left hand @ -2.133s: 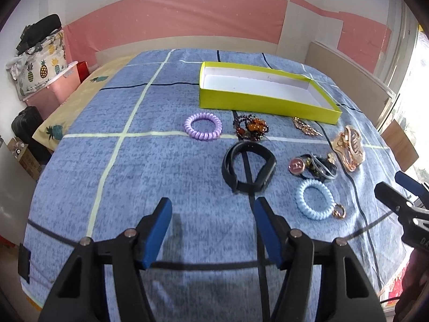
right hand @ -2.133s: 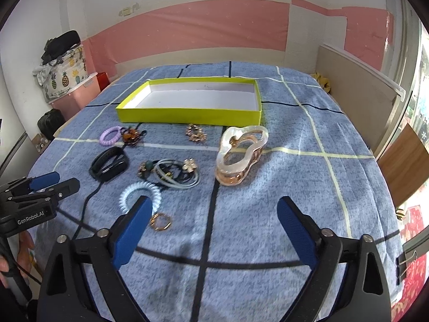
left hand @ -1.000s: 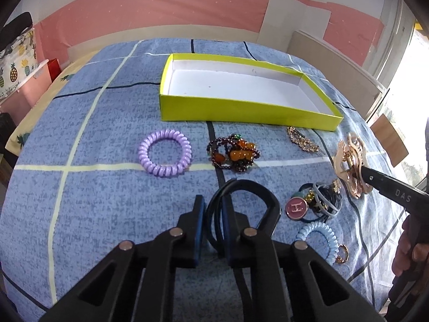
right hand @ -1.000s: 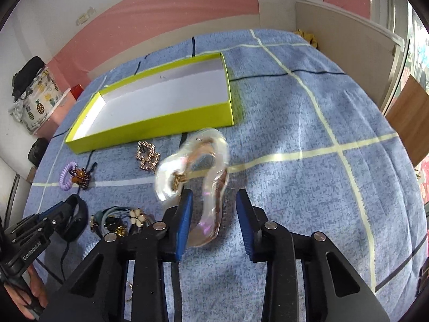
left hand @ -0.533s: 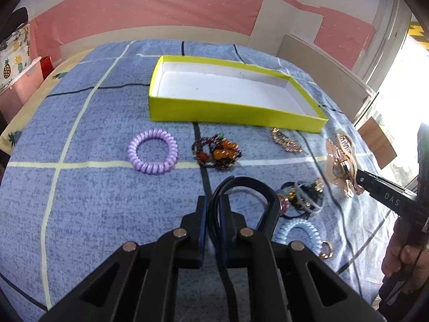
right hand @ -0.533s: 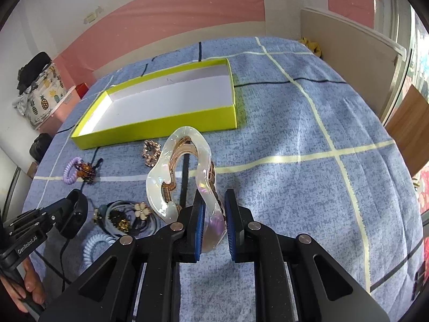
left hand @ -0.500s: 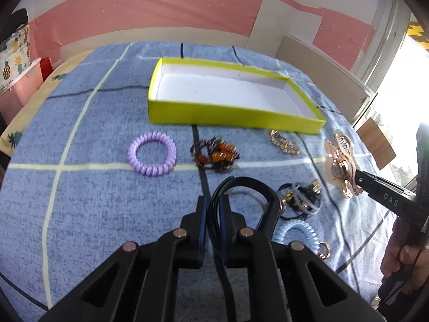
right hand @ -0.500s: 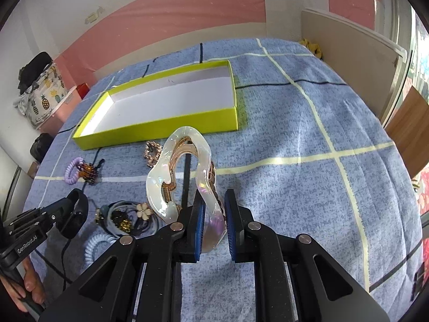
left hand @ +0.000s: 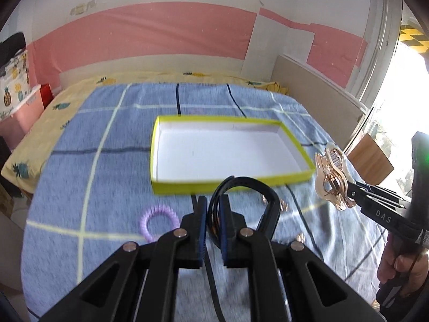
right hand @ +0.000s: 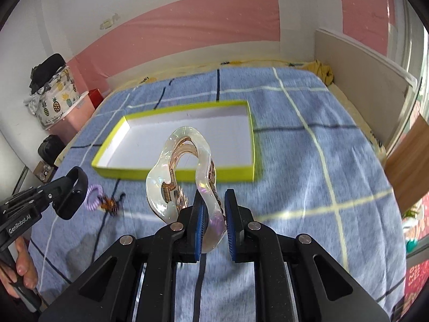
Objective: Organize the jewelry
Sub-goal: 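Carry both items into the yellow box and open both tools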
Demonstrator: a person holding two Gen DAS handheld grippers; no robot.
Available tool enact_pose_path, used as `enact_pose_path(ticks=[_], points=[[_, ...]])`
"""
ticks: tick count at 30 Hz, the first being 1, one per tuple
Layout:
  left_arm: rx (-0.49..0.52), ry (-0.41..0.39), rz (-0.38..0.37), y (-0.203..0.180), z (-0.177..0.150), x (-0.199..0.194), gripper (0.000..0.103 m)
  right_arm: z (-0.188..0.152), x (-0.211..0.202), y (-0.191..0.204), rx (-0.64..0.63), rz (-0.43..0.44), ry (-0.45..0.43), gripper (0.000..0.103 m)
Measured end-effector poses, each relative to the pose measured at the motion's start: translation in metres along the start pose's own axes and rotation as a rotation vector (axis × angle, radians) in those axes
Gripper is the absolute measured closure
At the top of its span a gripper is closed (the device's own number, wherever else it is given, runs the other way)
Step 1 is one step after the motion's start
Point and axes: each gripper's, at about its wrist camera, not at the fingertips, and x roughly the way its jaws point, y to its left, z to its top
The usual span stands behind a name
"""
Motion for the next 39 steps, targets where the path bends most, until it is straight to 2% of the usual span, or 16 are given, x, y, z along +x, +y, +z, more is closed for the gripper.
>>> enact_pose_path(ticks=[5,14,24,34,39], points=[[0.013,-0.018,0.01,0.003,0.036,0.014,0.094,0.036,0.009,0.006,-0.032,0.007,-0.021,0.088],[0.014,0.0,0.05,0.017,0.08,0.061,0.094,0.08,0.057,0.005,-0.037,0.025,0.024,0.088],[0.022,0.097,0.102,0.034,0.079,0.137,0.093,0.086,0.131,-0.005,-0.026,-0.018,0.128,0.088],[0.007,0.116,0.12,0.044,0.076,0.154,0.091,0.085,0.157,-0.006,-0.028,-0.05,0.171,0.087],[0.01,0.092,0.123,0.043,0.079,0.15,0.091,0.086,0.154,-0.007,-0.018,-0.039,0.16,0.084]])
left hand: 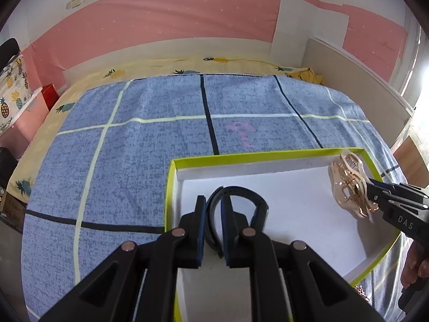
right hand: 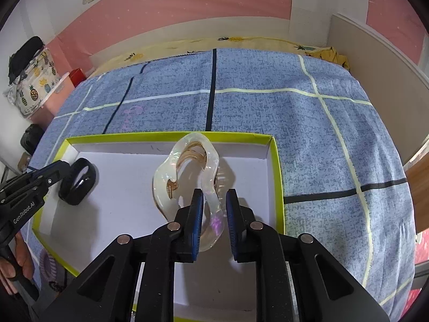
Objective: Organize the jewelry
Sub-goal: 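Carry both items into the yellow box and open both tools, then move left tool to the purple coil tie while right tool approaches the rose-gold chain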
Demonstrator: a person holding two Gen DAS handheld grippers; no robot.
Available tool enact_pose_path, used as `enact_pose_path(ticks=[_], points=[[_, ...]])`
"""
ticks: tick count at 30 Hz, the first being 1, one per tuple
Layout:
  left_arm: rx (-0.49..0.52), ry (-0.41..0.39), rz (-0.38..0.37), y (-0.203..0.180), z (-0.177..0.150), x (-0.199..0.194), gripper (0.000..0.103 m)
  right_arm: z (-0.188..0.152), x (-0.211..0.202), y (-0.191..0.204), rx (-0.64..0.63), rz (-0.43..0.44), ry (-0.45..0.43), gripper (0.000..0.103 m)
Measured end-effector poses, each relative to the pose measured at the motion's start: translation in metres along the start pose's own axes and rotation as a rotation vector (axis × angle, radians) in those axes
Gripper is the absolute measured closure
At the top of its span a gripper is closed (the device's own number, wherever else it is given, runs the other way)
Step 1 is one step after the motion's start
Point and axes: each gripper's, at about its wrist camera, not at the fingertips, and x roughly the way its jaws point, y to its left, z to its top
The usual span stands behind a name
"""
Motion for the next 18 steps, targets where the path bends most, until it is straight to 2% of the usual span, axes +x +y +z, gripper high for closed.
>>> enact_pose_path(ticks=[3,9,18], points=[[-0.011,-0.012,-0.009,0.002,0.001,-0.006,0.091,0.0,-0.011,-0.002,0.003,0.006,-0.027,0.08],[-0.045,-0.024,-0.047,0.006,-0.006,-0.026,0.089,-0.01,-0.043,-0.002,0.007,0.02,-0.079,0.08],[-0.032,-0.055,-0.099,0.007,-0.046,-0.081,0.089,-0.058,-0.105,0.006,0.001,0.079,-0.158,0.08]])
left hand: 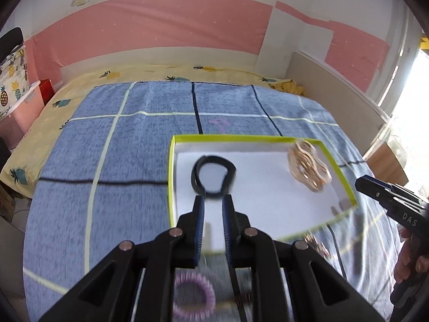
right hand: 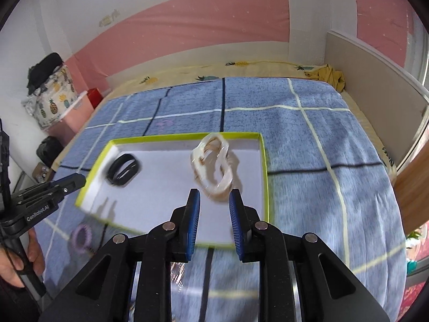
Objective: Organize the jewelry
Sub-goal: 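Move left tool to the purple coil tie while right tool approaches the rose-gold chain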
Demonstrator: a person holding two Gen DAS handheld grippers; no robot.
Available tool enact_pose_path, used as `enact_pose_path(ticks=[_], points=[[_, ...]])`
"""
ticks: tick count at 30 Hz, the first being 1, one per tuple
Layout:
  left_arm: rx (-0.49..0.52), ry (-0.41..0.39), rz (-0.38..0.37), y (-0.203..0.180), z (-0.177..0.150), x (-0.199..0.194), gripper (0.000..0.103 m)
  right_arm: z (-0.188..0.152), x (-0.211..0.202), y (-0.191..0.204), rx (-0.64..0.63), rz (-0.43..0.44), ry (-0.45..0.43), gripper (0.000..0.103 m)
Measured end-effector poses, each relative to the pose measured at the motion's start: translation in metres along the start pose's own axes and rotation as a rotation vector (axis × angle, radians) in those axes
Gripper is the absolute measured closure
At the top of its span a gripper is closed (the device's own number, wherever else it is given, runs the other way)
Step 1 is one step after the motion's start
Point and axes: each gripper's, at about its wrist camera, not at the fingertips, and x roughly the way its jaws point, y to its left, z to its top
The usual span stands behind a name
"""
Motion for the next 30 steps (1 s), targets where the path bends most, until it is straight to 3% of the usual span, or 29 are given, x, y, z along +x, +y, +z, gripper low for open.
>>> enact_pose_path(ticks=[13,20,30], points=[[0.0,-0.048,-0.045,0.0,-0.069,-0.072,0.089,-0.069,-0.076,0.024,-0.028,0.171,-0.108,0.074],[-0.013,-0.074,-0.069,0.0,-0.09,-0.098,0.089,-0.093,-0.089,0.039,-0.083,0.168,-0.082,0.074],[-0.029,-0.068,-0.072,0.007,-0.095,-0.099,0.088,-0.102,-0.083,0.046,-0.112,0.166,-0.036,0.074]])
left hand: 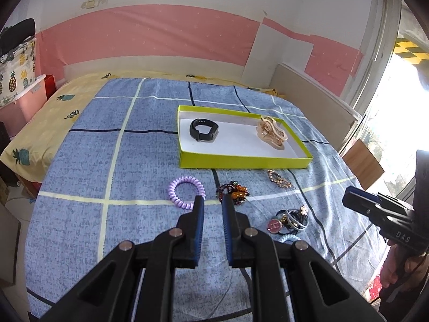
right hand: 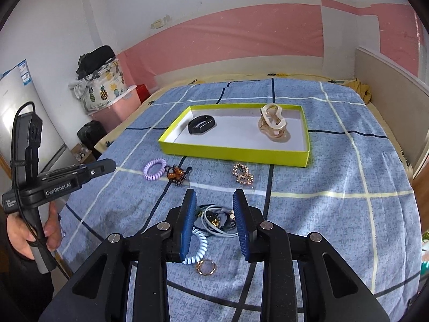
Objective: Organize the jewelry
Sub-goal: 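Move left tool to the purple coil tie while right tool approaches the rose-gold chain, then close left tool on the purple coil tie while right tool grips the rose-gold chain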
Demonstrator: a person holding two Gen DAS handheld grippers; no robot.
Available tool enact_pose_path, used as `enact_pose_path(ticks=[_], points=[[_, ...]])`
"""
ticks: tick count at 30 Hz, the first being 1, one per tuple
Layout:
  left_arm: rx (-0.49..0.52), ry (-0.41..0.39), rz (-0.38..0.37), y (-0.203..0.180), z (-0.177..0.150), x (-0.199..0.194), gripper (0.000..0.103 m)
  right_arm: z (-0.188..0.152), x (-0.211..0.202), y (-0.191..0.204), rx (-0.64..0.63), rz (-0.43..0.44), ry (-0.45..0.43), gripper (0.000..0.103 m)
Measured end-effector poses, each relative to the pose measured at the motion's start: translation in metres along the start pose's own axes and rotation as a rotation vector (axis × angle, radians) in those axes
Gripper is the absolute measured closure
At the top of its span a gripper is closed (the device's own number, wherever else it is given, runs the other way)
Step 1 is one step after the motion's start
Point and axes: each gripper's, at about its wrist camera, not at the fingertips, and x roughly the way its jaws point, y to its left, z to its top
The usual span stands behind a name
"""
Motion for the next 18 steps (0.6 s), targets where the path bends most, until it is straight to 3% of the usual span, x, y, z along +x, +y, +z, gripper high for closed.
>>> enact_pose_path(ticks=[9,18], points=[[-0.02,0.051,0.038,0.013,0.001,0.025,0.079,-0.001,0.016,-0.004,-0.002,-0.01,0.036,0.074],[-0.014,0.138,0.127,0.031,0.009,0.078,0.078,0.004,0.049,-0.012,-0.012,-0.032,0.089,0.074]])
